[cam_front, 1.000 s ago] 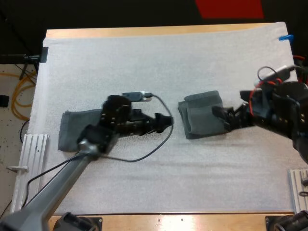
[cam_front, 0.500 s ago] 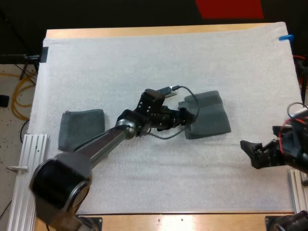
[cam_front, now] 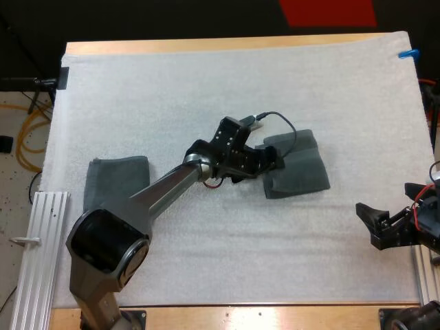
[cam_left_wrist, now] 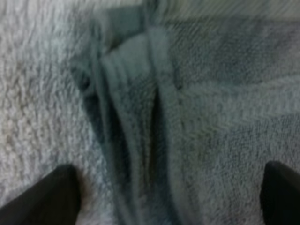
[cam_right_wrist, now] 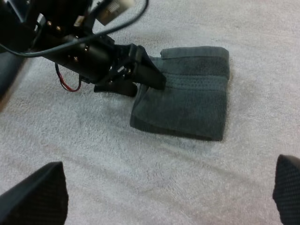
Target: Pick towel from pile fold and stack
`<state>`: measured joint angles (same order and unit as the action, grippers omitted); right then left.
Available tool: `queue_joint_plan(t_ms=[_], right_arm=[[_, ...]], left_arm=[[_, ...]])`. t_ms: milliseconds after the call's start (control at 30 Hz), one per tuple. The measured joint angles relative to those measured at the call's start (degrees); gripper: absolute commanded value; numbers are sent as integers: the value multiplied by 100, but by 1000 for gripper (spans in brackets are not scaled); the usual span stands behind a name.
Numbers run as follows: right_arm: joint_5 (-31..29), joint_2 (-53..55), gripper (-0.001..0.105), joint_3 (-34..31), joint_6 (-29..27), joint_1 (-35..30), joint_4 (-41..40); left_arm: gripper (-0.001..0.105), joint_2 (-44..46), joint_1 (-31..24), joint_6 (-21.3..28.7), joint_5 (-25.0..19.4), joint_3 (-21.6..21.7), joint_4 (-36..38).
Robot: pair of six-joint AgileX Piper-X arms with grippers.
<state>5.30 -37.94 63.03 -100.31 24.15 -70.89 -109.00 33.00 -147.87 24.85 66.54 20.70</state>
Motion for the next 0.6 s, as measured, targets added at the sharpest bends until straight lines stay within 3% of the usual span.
queue_joint_plan(t_ms=[267, 600], right_arm=[[0, 0, 86, 0, 0, 0, 0], [0, 0, 86, 0, 28, 0, 0]], left_arm=[[78, -266, 94, 0, -52, 595, 787], [78, -344, 380, -104, 146, 716, 448]])
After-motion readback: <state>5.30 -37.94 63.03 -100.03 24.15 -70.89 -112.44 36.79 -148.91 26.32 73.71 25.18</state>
